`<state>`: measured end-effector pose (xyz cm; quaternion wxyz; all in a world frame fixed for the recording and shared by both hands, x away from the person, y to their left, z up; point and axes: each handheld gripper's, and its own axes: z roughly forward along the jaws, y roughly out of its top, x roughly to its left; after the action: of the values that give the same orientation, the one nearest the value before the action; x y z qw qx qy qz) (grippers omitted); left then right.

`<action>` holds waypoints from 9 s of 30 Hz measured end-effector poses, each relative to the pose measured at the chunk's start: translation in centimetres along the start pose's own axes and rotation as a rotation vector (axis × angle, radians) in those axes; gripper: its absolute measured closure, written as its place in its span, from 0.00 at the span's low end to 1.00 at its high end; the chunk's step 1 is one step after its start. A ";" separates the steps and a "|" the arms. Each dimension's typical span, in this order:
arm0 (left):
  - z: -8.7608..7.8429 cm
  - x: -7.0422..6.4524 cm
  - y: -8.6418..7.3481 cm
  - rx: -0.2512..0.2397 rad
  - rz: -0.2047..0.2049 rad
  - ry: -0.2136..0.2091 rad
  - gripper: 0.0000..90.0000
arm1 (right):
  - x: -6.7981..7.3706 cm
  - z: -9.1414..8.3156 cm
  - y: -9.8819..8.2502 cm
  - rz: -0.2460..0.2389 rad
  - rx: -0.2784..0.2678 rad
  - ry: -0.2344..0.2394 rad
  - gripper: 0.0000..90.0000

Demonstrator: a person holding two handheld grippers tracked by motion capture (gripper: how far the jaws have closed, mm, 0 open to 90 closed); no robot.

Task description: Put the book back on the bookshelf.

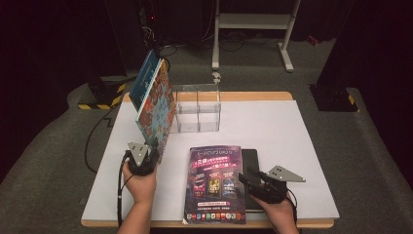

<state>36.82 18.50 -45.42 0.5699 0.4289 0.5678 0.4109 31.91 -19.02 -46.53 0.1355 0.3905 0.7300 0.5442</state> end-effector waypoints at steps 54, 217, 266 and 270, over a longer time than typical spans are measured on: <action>0.5 0.4 -1.6 0.021 0.013 0.015 0.86 | -0.2 0.0 0.0 0.001 0.003 -0.007 0.56; -5.0 -7.8 -6.8 0.575 -0.133 -0.612 0.17 | -0.1 0.1 -0.9 -0.063 0.165 -0.245 0.19; -5.0 -10.0 -6.8 0.533 -0.084 -0.676 0.23 | -1.8 -0.7 -1.7 0.114 0.178 -0.187 0.18; -5.5 -9.4 -6.7 0.540 -0.091 -0.669 0.24 | -2.2 -0.2 -1.5 0.132 0.179 -0.169 0.18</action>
<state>31.05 7.68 -48.95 0.6075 0.6468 0.4571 0.0603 32.59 -20.90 -48.34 0.1250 0.4926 0.7345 0.4496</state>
